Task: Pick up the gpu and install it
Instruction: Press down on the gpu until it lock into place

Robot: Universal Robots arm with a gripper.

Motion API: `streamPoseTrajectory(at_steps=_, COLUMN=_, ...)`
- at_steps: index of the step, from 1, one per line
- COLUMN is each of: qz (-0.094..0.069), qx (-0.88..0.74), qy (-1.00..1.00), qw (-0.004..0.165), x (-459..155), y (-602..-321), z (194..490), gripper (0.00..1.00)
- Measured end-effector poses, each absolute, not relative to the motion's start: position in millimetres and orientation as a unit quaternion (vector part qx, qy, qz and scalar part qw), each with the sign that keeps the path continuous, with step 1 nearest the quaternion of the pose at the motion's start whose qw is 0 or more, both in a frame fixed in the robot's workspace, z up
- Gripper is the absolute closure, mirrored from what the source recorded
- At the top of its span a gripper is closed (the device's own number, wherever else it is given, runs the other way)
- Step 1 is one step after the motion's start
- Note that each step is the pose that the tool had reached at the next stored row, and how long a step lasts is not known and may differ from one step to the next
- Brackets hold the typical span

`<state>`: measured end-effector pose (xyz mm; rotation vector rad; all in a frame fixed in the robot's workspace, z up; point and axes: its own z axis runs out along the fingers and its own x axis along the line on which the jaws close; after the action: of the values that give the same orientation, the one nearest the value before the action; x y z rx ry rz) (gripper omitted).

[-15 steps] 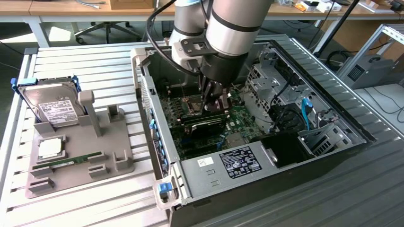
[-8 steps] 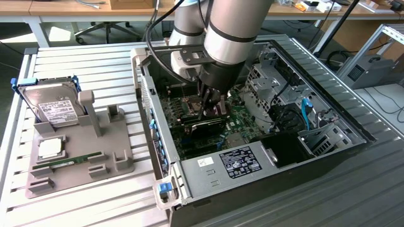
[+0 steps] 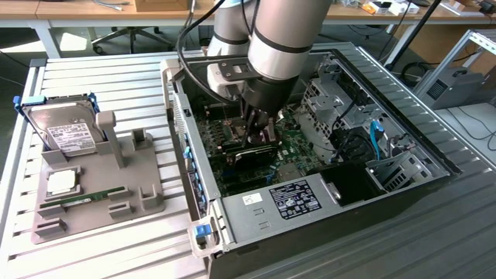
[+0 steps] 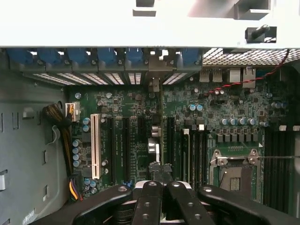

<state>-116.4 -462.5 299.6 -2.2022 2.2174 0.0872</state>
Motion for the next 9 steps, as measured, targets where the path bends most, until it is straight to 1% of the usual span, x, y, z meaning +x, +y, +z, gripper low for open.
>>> streamPoseTrajectory(at_steps=9, qz=0.028, qx=-0.704, qy=0.709, qw=0.008, x=-123.6, y=-459.6, z=290.3, gripper=0.89)
